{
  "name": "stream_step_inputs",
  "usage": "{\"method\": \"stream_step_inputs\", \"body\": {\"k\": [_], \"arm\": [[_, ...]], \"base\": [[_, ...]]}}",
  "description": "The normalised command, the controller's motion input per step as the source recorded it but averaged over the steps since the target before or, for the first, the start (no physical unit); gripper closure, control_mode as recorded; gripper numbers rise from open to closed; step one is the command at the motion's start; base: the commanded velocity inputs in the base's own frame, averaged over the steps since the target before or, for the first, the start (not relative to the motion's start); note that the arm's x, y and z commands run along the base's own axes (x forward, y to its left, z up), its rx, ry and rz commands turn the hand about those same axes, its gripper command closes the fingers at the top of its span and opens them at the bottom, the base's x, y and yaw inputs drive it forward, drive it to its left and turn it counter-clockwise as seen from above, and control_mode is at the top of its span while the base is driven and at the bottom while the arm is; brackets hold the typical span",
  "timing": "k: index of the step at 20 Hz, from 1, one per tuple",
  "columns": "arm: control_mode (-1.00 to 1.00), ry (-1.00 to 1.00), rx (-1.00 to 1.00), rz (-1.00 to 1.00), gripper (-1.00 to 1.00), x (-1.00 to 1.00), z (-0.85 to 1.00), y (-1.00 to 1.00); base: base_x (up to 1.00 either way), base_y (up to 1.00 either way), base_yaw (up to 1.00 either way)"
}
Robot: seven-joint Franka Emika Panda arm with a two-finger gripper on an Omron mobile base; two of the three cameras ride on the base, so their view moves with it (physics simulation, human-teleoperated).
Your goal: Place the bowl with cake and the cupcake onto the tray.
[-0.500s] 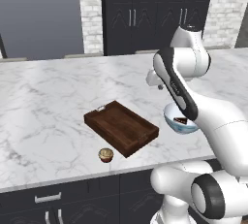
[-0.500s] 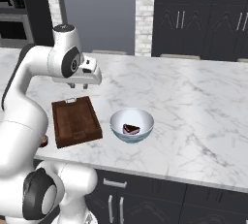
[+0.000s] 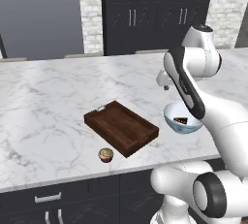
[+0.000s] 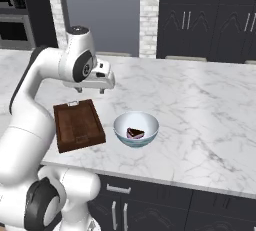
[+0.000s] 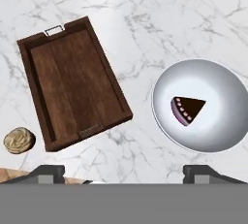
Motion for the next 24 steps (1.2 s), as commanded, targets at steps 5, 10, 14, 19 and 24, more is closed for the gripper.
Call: {"method": "stream_step_inputs", "body": {"k": [5, 10, 14, 19, 24], "arm": [[-1.00, 0.00, 0.00, 0.05, -1.00, -0.06, -0.02, -0.58], [-1.00, 0.00, 0.00, 0.05, -1.00, -0.22, -0.09, -0.61], [-1.00, 0.00, 0.00, 0.04, -1.00, -0.26, -0.22, -0.56], [-1.00, 0.00, 0.00, 0.06, -1.00, -0.17, -0.28, -0.46], [-1.00, 0.00, 0.00, 0.05, -1.00, -0.04, -0.30, -0.42]], "base": [[0.00, 0.00, 0.00], [0.00, 0.00, 0.00], [0.00, 0.00, 0.00], [0.00, 0.00, 0.00], [0.00, 0.00, 0.00]]}}
